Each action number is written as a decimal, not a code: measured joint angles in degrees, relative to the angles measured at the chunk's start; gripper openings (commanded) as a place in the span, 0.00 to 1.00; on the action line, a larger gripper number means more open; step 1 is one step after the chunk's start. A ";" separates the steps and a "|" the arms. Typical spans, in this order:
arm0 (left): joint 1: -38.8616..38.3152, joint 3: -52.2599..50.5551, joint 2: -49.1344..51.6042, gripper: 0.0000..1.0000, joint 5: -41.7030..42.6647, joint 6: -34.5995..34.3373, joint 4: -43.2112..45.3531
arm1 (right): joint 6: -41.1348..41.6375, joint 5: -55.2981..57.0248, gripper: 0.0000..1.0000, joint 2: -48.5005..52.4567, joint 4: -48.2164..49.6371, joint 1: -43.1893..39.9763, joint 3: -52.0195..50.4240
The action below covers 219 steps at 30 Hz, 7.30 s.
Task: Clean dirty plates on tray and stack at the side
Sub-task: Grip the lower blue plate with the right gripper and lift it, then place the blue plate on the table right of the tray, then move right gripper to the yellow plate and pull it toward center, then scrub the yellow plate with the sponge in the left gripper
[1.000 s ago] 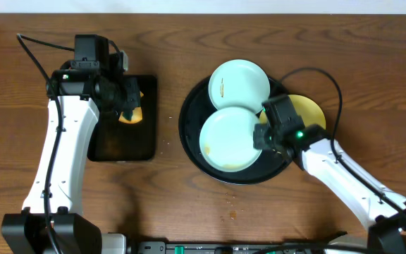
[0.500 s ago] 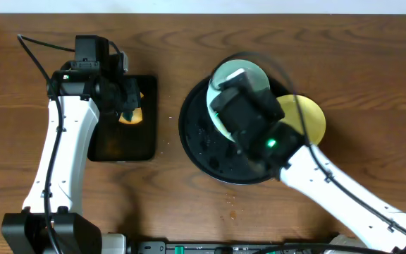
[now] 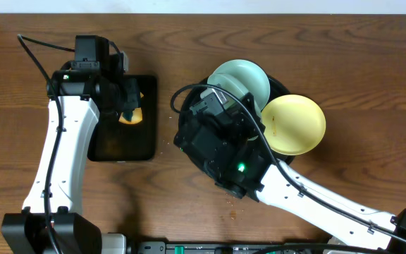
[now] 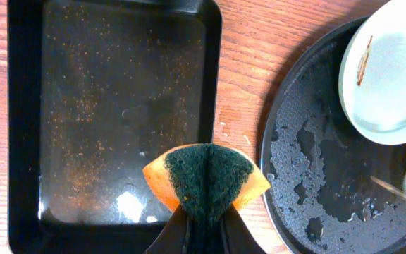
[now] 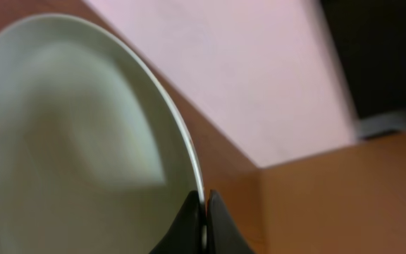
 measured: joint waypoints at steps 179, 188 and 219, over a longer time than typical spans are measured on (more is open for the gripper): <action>-18.88 -6.21 0.02 0.07 0.24 -3.78 6.40 | 9.73 -80.21 0.01 10.80 7.02 -48.24 -20.33; -31.45 -9.49 3.80 0.07 1.33 -10.45 19.32 | 9.73 -80.35 0.01 10.80 7.02 -48.24 -20.33; -37.90 -9.75 19.96 0.07 -0.50 -16.02 30.64 | 9.73 -80.59 0.01 10.80 6.99 -48.24 -20.31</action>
